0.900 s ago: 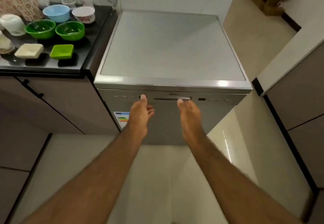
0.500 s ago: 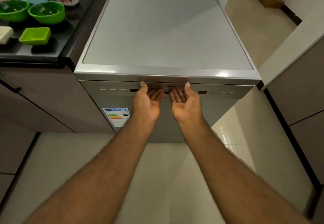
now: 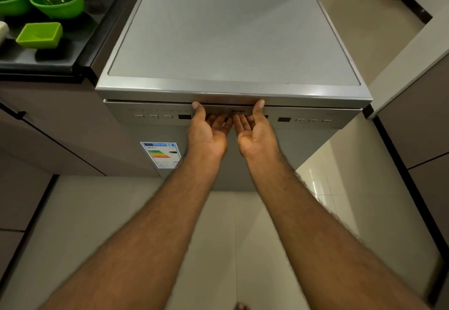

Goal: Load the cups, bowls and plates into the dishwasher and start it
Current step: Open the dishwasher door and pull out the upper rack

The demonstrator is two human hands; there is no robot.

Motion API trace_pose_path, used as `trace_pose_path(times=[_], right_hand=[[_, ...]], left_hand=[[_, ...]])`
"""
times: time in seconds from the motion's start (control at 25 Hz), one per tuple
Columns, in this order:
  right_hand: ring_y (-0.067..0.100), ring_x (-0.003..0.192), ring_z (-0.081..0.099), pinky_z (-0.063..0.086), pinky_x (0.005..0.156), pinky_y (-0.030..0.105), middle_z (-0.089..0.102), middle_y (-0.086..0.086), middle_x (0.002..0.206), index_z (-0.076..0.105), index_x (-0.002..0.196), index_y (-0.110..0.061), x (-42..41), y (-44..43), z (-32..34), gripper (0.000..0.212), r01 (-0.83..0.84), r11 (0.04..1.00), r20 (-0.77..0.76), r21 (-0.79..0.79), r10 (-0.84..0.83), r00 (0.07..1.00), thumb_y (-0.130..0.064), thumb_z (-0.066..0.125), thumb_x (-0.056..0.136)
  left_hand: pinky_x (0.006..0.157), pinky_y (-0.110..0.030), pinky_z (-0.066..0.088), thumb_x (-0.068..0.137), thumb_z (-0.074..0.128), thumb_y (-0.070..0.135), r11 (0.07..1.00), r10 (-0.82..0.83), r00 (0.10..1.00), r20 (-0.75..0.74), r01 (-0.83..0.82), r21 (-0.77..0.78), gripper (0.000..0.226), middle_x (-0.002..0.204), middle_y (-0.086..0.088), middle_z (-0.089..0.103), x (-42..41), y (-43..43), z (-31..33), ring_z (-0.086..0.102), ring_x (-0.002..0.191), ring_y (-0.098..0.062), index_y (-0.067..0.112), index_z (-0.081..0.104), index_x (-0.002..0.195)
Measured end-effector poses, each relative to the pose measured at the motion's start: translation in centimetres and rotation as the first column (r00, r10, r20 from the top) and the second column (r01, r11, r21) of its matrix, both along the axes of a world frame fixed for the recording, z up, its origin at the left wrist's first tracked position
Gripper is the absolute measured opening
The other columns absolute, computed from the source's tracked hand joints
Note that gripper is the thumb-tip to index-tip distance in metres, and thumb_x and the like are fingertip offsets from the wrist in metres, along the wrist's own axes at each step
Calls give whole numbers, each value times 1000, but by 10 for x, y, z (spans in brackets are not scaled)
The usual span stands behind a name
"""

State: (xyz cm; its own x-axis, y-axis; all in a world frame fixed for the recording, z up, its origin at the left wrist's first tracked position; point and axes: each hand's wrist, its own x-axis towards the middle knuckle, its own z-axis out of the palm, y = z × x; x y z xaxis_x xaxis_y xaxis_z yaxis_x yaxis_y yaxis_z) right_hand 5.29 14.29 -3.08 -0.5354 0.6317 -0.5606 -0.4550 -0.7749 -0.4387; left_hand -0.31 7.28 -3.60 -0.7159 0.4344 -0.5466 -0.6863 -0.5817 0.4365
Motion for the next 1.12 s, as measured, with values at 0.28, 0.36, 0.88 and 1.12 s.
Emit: trace_pose_path(times=[0.28,0.36,0.88,1.12], right_hand=[[33,123,60,52,104,42,62,22,129,57,131,-2,27,-18,-9,46,-27,999,39,-22,28,999,-23,71,92],[30,112,69,57,96,39,68,20,120,60,126,-2,50,-32,-10,44,-57,998,137,27,53,989,-26,72,91],[25,149,29,26,122,45,44,7,154,51,142,-14,120,-48,-7,54,-793,-269,596,547,-539,595,-39,63,96],[22,139,44,33,116,46,52,0,146,45,146,-20,141,-46,-14,67,-872,-381,743,309,-476,471,-62,52,95]], left_hand=[[85,-46,60,99,57,47,998,49,999,-7,-49,-48,53,119,-20,69,27,-15,-2,70,106,-34,7,56,134],[83,-47,62,101,55,44,992,61,997,-46,-66,-111,43,111,-21,70,45,-31,-4,73,101,-36,6,58,123],[126,-52,8,95,63,24,114,-968,130,-213,-529,-841,81,150,-3,46,34,-107,19,30,148,-26,25,17,161],[107,-39,40,88,73,27,45,-996,42,-76,-497,-866,81,138,1,44,70,-139,22,42,127,-20,24,29,156]])
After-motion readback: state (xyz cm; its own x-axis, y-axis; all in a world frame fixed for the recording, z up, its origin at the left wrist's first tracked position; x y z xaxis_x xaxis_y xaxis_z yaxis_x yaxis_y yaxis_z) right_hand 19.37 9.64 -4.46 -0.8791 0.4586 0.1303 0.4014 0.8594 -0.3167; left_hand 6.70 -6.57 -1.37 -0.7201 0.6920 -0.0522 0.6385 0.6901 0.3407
